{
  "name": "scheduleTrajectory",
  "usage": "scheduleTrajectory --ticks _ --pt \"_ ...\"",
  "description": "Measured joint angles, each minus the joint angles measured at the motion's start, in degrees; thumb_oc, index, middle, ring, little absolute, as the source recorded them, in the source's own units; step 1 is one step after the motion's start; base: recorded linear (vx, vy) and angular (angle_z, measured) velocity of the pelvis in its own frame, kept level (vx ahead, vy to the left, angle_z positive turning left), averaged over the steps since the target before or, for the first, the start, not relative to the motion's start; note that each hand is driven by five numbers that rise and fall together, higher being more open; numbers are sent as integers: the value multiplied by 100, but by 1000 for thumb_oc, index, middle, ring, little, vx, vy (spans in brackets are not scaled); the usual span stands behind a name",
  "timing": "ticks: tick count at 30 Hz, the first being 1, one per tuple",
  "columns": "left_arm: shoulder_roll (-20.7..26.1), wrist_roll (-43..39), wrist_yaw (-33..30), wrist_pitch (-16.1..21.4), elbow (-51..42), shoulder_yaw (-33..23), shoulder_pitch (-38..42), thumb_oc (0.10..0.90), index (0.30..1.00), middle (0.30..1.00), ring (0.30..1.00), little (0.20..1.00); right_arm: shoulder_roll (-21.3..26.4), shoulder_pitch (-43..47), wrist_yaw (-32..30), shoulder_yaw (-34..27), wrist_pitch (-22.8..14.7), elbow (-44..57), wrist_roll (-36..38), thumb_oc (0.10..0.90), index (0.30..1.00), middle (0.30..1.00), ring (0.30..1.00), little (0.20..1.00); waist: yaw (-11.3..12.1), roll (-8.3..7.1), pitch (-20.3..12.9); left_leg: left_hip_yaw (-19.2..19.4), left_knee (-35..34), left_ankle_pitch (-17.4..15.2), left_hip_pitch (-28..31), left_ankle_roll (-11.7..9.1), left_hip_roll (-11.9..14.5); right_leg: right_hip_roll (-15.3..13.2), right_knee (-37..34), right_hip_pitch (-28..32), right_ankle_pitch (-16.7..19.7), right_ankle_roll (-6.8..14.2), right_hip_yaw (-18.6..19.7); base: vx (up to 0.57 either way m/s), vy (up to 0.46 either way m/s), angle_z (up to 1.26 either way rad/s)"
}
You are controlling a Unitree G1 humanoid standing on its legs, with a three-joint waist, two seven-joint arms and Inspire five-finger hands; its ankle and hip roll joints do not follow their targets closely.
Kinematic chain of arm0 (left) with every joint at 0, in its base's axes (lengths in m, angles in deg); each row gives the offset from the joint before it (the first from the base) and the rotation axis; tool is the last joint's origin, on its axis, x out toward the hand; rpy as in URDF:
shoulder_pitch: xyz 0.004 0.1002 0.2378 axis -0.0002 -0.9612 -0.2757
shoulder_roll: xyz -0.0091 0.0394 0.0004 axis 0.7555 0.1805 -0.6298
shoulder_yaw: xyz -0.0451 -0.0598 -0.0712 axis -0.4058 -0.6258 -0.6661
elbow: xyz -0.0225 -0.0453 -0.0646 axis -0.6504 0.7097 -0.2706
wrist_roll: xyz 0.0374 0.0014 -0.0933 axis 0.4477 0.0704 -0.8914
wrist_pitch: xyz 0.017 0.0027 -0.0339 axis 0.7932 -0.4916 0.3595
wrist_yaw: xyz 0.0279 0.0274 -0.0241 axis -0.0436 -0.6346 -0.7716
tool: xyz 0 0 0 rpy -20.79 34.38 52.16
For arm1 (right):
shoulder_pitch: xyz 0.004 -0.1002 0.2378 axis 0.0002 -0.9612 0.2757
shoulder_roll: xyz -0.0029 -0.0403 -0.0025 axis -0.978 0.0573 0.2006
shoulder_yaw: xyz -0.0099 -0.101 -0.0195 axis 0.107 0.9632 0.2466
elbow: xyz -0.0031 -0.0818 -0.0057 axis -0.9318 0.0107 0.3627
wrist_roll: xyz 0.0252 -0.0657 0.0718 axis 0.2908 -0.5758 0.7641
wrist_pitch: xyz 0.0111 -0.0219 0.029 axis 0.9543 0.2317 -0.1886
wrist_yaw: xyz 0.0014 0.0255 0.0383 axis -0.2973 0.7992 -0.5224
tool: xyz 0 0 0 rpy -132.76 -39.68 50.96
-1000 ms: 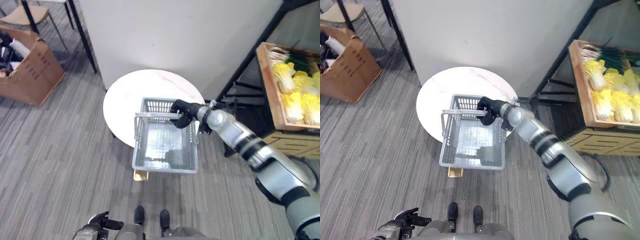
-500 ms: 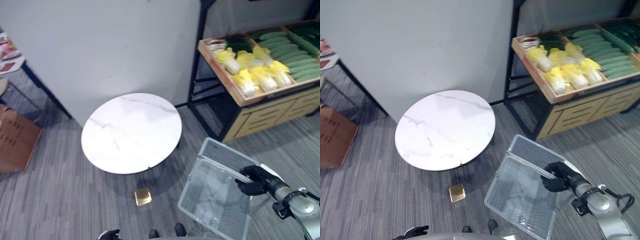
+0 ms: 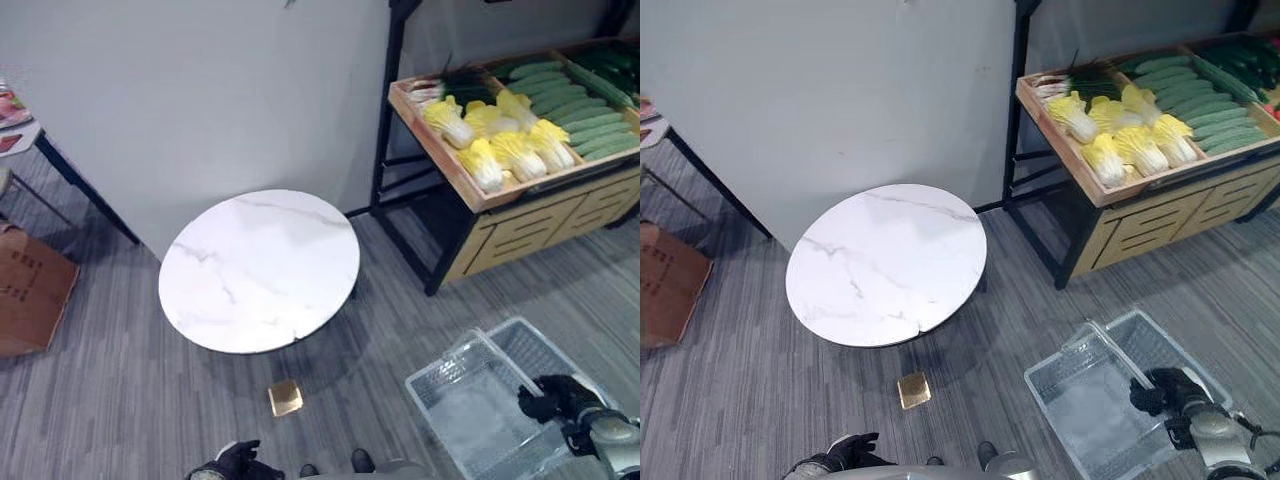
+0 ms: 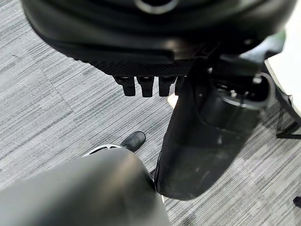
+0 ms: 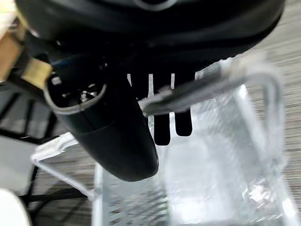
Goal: Get the vegetables into the basket
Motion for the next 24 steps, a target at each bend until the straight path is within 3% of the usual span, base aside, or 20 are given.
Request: scheduleTrajectory --ticks 7,12,24 --pt "13 -5 -54 67 90 53 32 900 1000 1000 1000 1000 -920 234 -350 -60 -276 -1233 938 400 300 300 300 300 152 0 21 -51 0 -3 -18 1 -14 -20 -3 2 -43 12 -64 -5 1 5" --pt "34 -4 -57 94 101 158 80 900 1000 1000 1000 1000 -1135 284 -431 -84 -339 -2097 1534 400 300 300 300 300 216 -6 26 -96 0 -22 -23 28 -45 -57 -7 15 -84 11 -127 23 -7 4" --pt "116 0 -93 114 92 500 173 900 1000 1000 1000 1000 -1665 253 -446 -14 -388 -2361 1586 400 300 300 300 300 229 -66 64 -40 21 -78 73 56 -62 -64 1 92 -95 3 -34 17 11 -2"
